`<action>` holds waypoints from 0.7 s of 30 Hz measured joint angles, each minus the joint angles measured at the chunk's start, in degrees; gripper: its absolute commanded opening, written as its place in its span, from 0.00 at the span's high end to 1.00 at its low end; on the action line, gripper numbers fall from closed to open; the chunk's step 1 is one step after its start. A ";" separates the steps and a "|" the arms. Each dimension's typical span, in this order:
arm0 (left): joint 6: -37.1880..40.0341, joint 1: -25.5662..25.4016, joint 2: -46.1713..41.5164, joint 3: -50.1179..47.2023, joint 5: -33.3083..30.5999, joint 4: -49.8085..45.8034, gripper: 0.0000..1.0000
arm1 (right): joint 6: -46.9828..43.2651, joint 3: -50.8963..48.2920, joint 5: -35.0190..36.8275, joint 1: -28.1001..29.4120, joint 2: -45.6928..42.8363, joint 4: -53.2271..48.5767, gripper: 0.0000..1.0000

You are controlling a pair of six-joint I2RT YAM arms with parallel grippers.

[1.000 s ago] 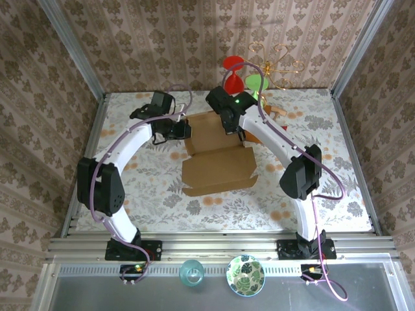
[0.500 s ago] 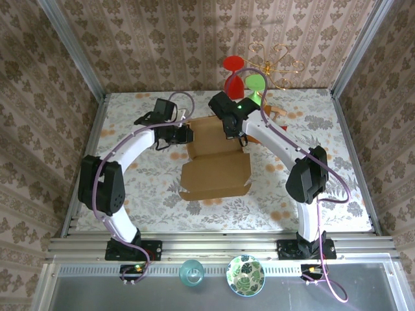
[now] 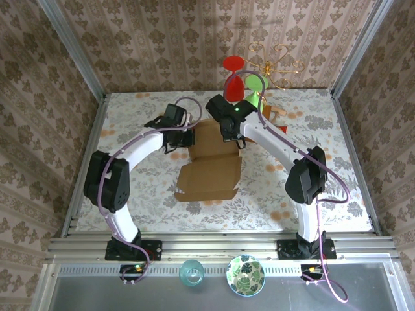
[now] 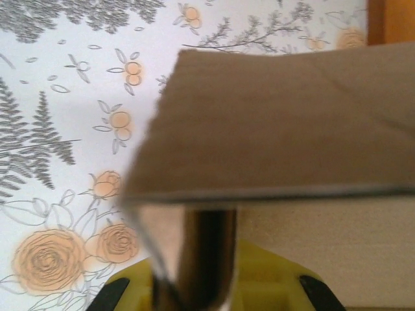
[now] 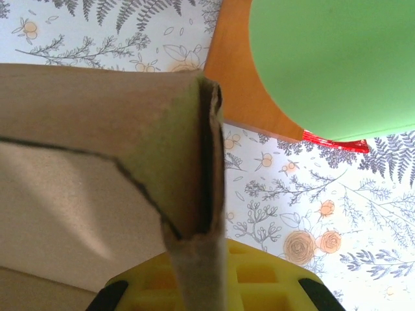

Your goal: Fold the paper box

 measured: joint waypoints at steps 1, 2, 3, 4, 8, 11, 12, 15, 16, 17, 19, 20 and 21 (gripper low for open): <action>-0.37 -0.61 0.00 0.04 -1.46 -0.17 1.00 | 0.15 0.00 0.00 0.11 0.00 -0.13 1.00; -0.74 -1.25 -0.02 0.07 -3.06 -0.22 1.00 | 0.26 0.00 0.02 0.15 0.00 -0.37 1.00; -1.14 -1.77 -0.02 0.07 -4.33 -0.20 1.00 | 0.39 -0.02 0.04 0.15 0.00 -0.66 1.00; -1.33 -2.16 -0.02 0.04 -5.05 -0.20 1.00 | 0.46 -0.09 0.07 0.15 0.00 -0.85 1.00; -2.16 -2.99 -0.07 0.04 -6.64 -0.17 0.98 | 0.63 -0.74 0.20 0.13 0.02 -0.90 1.00; -2.36 -3.02 -0.61 0.04 -6.80 -0.52 0.91 | 0.63 -1.03 0.55 0.15 0.02 -0.76 1.00; -2.40 -2.97 -0.96 0.04 -6.80 -0.76 0.91 | 0.63 -1.03 0.63 0.15 0.02 -0.68 1.00; -2.40 -2.80 -1.97 0.02 -6.73 -1.44 1.00 | 0.61 -1.03 1.18 0.17 0.02 -0.31 1.00; -2.40 -2.71 -2.27 0.00 -6.60 -1.49 1.00 | 0.61 -1.03 1.49 0.20 0.02 -0.28 1.00; -2.40 -2.64 -2.60 0.00 -6.45 -1.53 1.00 | 0.61 -1.03 1.97 0.26 0.04 -0.26 1.00; -2.58 -2.67 -3.08 0.00 -6.36 -1.66 1.00 | 0.63 -0.96 3.50 0.57 0.26 -0.39 1.00; -2.69 -2.67 -3.30 0.00 -6.25 -1.75 1.00 | 0.72 -0.70 4.35 0.66 0.59 -0.72 1.00; -2.82 -2.64 -3.43 0.00 -6.16 -1.92 1.00 | 1.14 -0.22 5.35 0.85 1.14 -1.16 1.00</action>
